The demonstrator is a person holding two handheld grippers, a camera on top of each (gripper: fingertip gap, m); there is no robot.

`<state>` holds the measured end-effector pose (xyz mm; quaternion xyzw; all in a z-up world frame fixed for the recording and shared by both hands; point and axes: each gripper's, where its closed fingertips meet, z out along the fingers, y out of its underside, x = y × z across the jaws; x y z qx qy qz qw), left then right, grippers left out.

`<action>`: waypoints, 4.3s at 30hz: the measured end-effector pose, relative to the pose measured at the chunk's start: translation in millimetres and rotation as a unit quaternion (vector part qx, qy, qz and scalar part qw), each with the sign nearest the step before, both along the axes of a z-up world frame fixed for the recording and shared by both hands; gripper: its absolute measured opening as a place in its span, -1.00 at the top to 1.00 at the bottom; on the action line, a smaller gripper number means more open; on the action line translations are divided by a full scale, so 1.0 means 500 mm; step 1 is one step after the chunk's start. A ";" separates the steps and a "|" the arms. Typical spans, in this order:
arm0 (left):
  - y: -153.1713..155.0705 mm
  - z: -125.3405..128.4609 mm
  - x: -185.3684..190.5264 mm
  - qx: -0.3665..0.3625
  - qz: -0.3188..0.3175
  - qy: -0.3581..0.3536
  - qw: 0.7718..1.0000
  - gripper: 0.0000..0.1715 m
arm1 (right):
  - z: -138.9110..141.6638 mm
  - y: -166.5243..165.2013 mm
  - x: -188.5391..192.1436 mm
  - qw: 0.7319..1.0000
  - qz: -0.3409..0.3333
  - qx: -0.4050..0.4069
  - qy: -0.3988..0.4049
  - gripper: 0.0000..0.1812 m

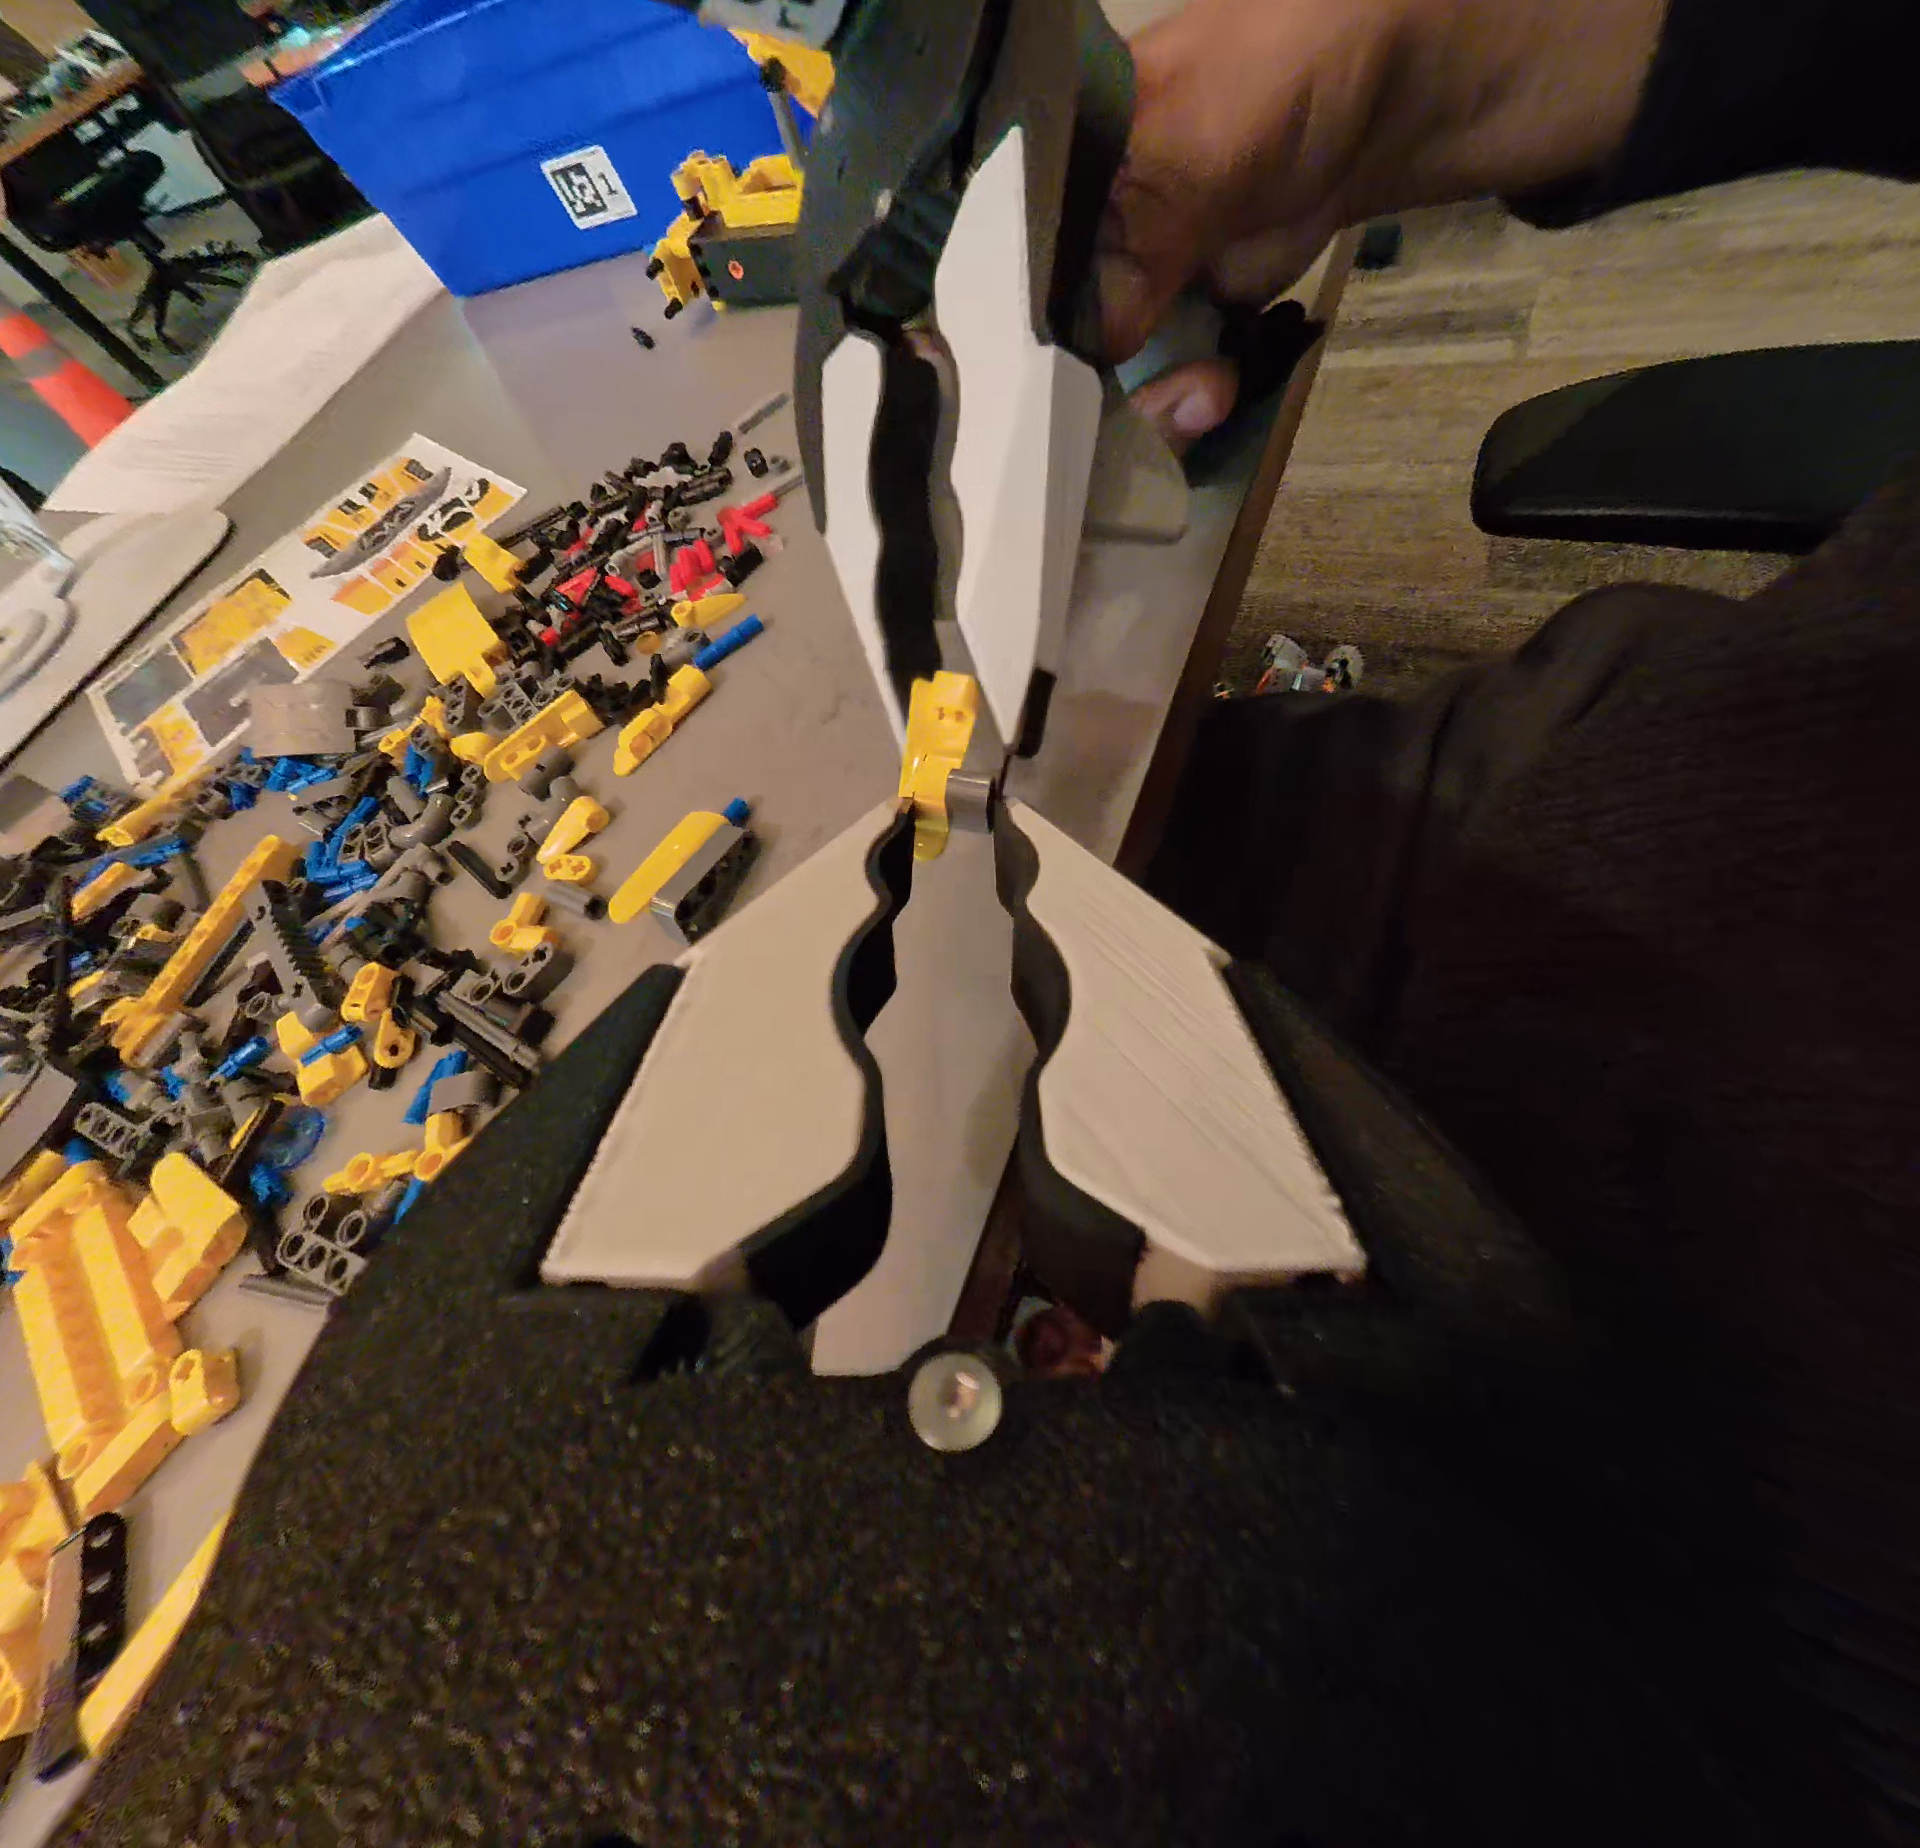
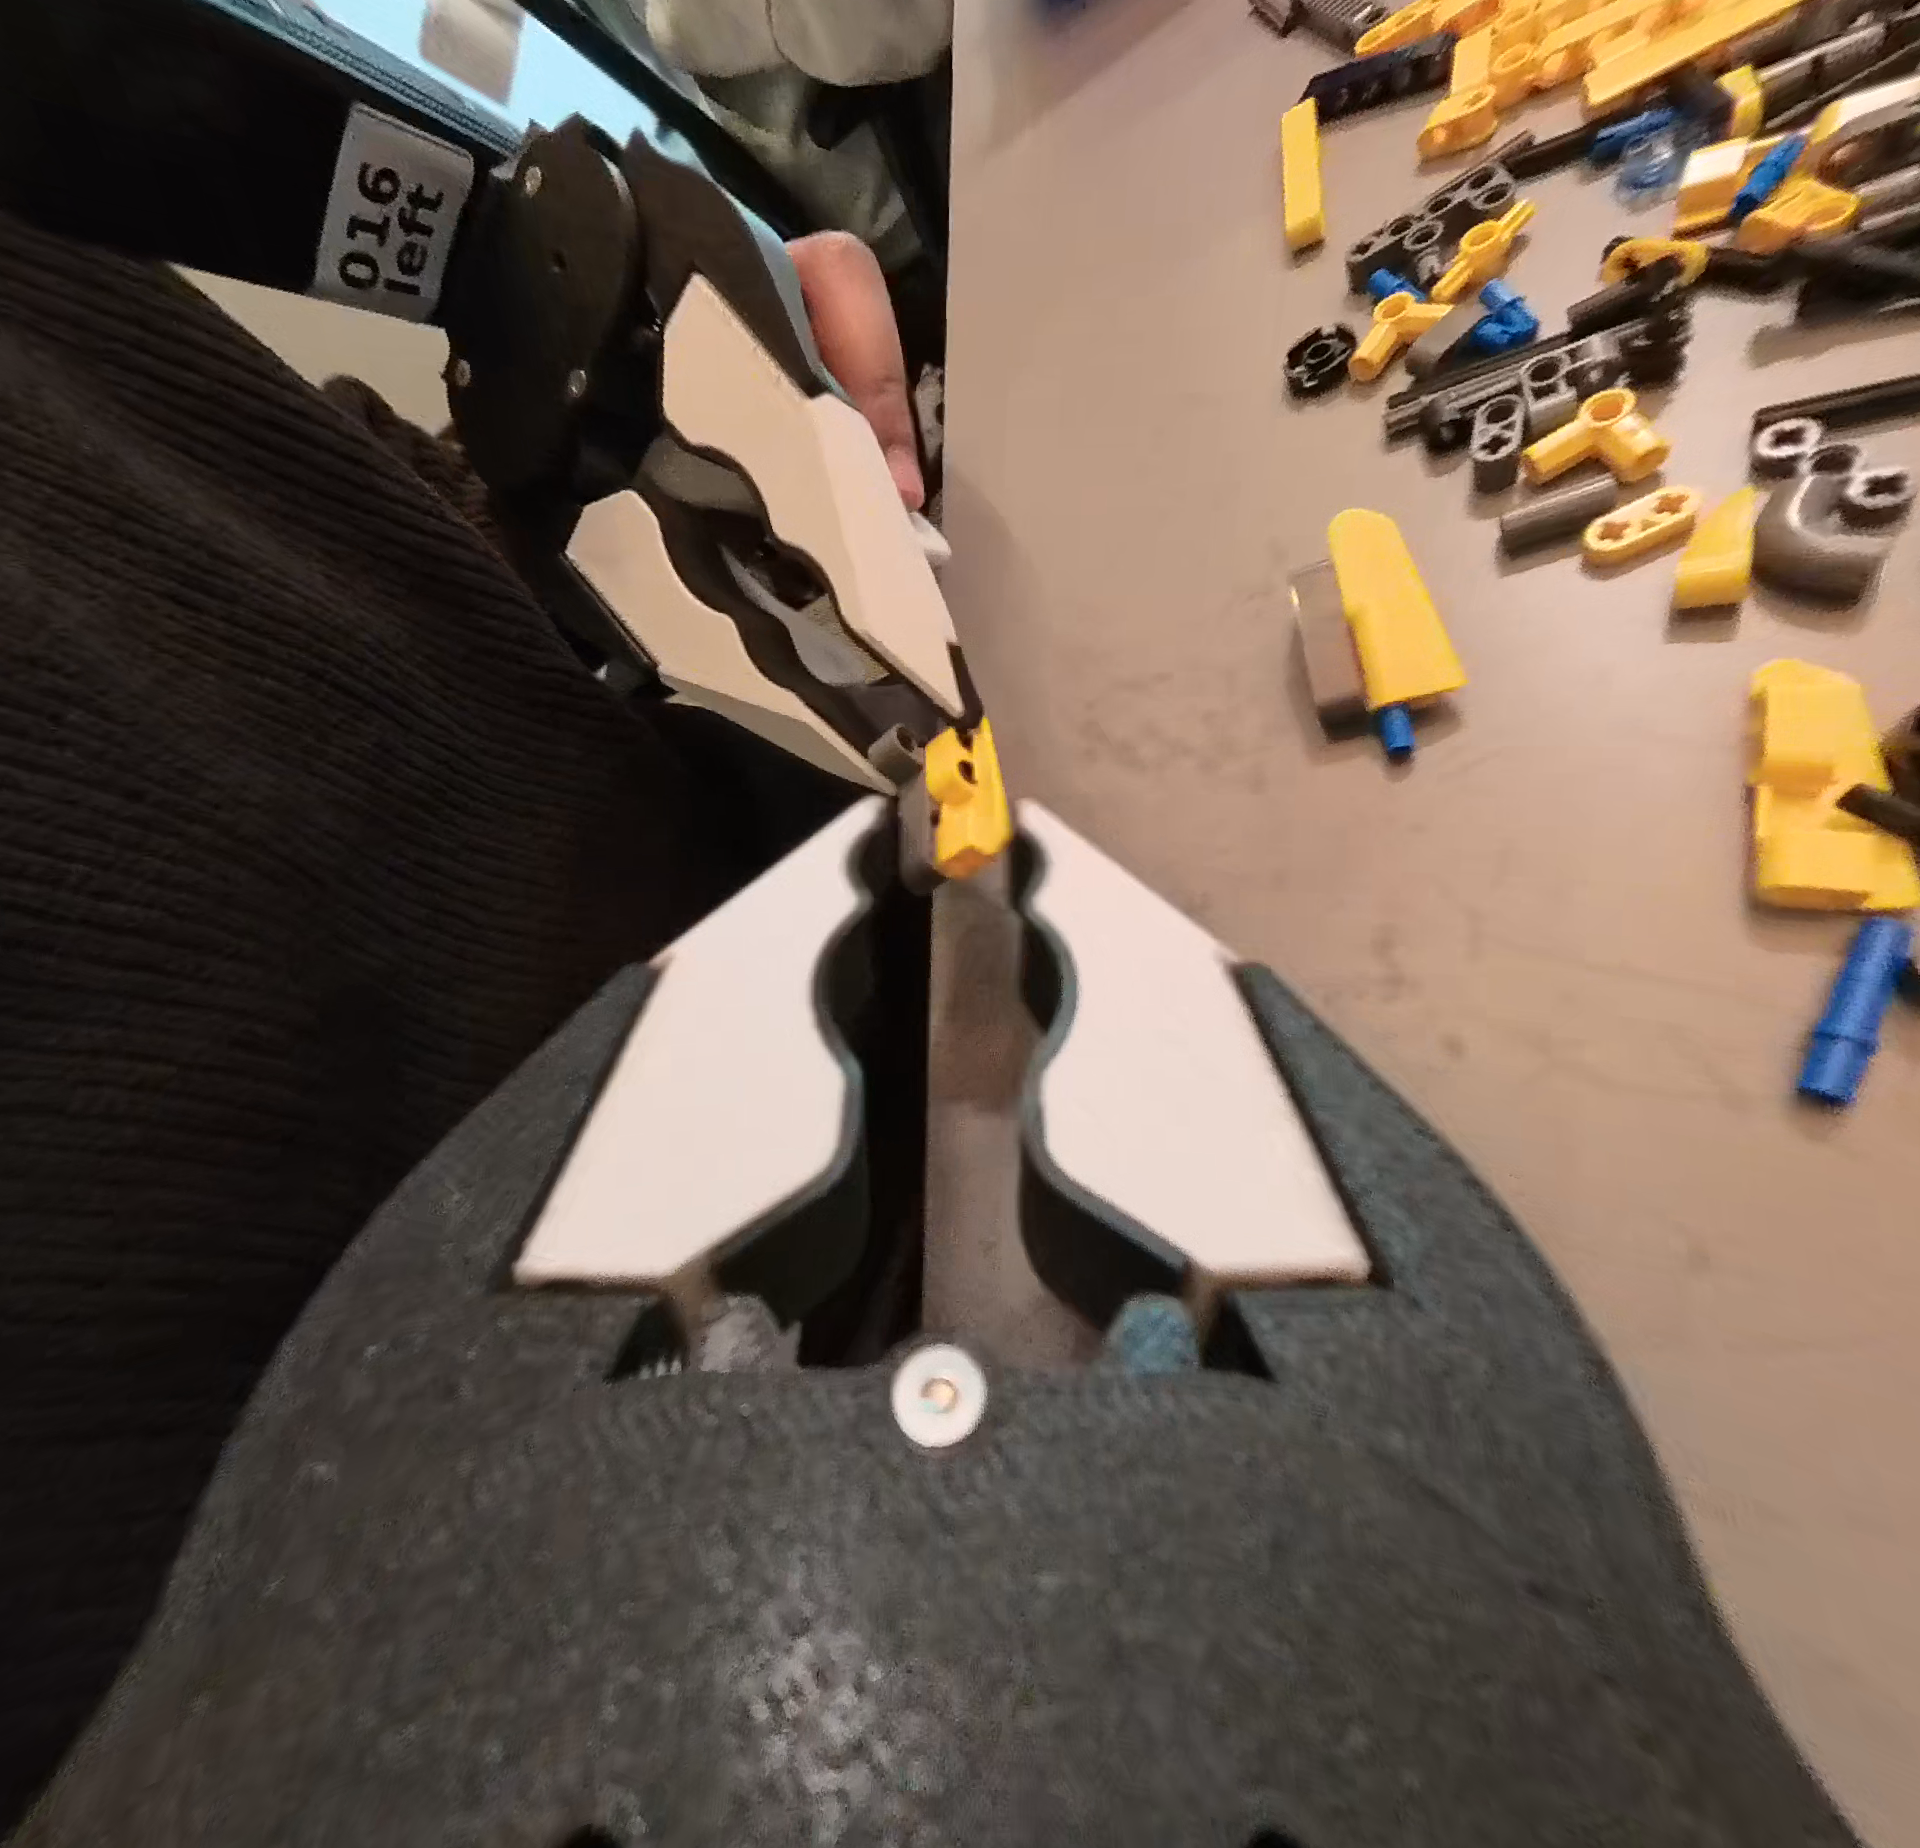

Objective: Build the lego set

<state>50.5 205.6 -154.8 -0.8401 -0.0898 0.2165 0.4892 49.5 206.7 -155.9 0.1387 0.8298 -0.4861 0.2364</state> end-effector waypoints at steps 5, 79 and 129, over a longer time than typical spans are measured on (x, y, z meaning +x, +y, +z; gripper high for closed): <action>-0.008 -0.014 -0.015 0.021 0.038 -0.050 0.998 0.78 | -0.008 -0.007 -0.022 0.996 -0.031 0.022 0.083 0.94; -0.034 0.038 -0.050 0.147 0.052 -0.159 0.975 0.82 | 0.026 -0.015 -0.066 0.949 -0.086 0.000 0.302 0.53; -0.027 -0.022 -0.050 0.034 0.040 -0.187 0.981 0.62 | -0.010 0.007 -0.059 0.907 -0.008 0.045 0.418 0.61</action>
